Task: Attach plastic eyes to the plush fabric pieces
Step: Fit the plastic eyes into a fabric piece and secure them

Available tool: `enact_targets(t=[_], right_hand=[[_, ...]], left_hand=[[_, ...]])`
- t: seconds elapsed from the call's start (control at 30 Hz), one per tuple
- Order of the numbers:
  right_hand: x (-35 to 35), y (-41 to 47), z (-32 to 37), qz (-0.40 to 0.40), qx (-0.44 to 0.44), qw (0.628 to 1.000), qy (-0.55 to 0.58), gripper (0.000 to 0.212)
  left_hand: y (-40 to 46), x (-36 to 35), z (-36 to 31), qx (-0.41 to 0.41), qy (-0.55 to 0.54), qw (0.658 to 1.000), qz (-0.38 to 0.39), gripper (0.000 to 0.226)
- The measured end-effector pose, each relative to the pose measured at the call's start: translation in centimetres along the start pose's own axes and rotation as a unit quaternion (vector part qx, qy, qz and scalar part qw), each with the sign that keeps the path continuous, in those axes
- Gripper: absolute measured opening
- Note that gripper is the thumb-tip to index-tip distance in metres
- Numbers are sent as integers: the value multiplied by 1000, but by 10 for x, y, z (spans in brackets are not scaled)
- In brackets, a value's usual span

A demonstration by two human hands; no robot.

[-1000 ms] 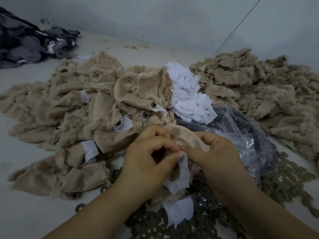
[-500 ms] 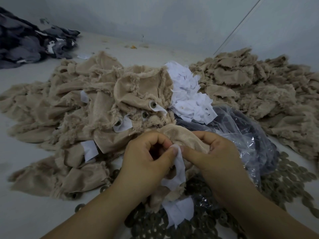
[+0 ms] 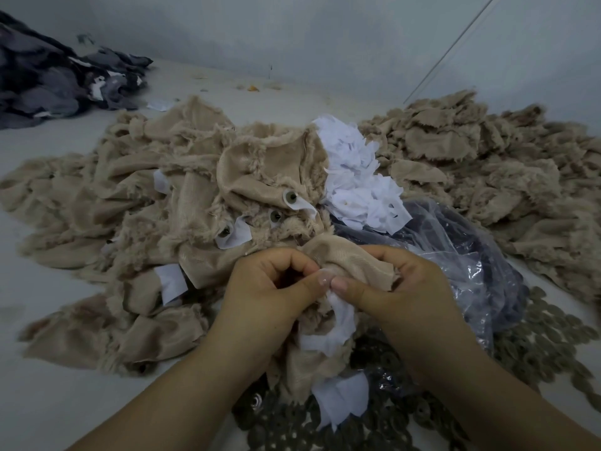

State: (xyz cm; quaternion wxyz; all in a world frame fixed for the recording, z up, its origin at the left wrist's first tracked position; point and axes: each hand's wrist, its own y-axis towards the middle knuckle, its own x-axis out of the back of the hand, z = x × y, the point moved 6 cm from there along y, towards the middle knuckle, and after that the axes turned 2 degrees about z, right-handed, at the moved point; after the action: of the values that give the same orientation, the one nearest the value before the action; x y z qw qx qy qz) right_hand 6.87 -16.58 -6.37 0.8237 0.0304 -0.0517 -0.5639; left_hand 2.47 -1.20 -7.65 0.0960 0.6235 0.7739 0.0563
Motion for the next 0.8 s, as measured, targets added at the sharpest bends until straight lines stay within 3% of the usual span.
enact_targets(t=[0.17, 0.3, 0.4, 0.53, 0.7, 0.8], right_hand=[[-2, 1, -9, 13, -43, 996, 76, 31], [-2, 2, -13, 15, -64, 993, 98, 30], [-3, 0, -12, 11, -68, 993, 96, 28], [-1, -1, -10, -6, -66, 994, 84, 20], [-3, -2, -11, -6, -107, 988, 108, 18], [-5, 0, -14, 10, -140, 980, 138, 26]], left_hand=[[2, -3, 6, 44, -85, 995, 39, 10], [2, -2, 6, 27, -42, 998, 24, 11], [0, -3, -2, -38, 67, 997, 0, 14], [-3, -8, -15, -151, 190, 970, -24, 17], [-8, -12, -21, -199, 220, 954, -34, 20], [-13, -11, -32, -273, 287, 917, -55, 15]])
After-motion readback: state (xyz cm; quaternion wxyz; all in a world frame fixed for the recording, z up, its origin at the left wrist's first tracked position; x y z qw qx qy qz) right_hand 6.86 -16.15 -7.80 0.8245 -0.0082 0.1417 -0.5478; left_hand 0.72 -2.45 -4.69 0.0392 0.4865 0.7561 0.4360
